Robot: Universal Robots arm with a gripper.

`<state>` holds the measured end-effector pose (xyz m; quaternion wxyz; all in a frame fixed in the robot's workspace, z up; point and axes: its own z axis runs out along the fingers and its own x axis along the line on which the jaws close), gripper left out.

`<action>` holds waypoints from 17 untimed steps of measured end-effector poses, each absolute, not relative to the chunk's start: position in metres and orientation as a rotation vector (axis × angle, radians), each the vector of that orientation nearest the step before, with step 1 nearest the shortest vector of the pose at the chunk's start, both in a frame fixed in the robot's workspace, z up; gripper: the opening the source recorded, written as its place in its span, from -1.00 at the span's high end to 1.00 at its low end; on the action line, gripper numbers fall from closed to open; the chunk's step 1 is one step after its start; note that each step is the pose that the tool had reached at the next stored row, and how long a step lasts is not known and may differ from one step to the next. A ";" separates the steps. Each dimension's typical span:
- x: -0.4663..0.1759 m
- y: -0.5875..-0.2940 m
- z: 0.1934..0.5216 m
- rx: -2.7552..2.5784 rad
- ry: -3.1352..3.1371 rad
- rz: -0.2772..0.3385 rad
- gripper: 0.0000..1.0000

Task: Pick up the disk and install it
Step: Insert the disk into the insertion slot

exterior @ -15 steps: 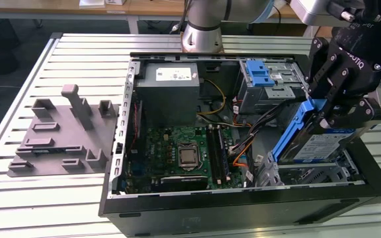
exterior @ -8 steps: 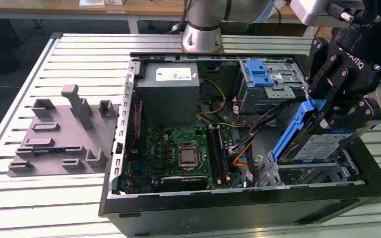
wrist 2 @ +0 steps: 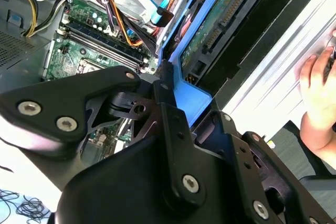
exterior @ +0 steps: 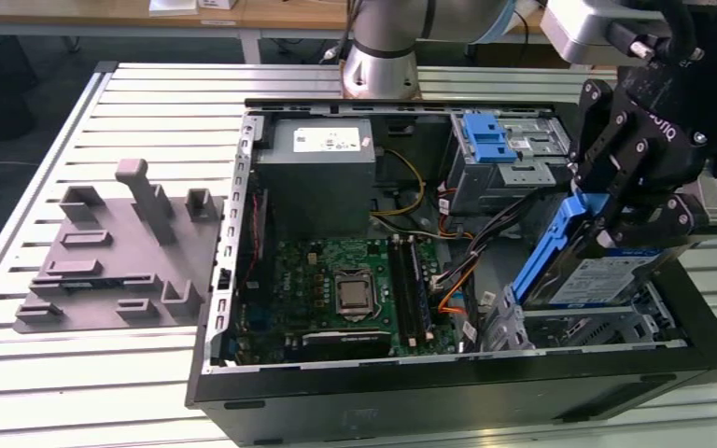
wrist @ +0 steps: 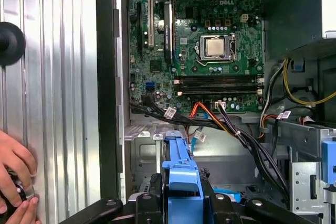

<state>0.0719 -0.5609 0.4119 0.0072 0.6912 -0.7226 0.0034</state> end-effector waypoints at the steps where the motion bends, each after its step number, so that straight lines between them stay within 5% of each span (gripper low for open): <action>1: 0.072 -0.561 0.411 2.162 -2.260 0.011 0.27; 17: 0.072 -0.561 0.398 2.162 -2.260 0.011 0.13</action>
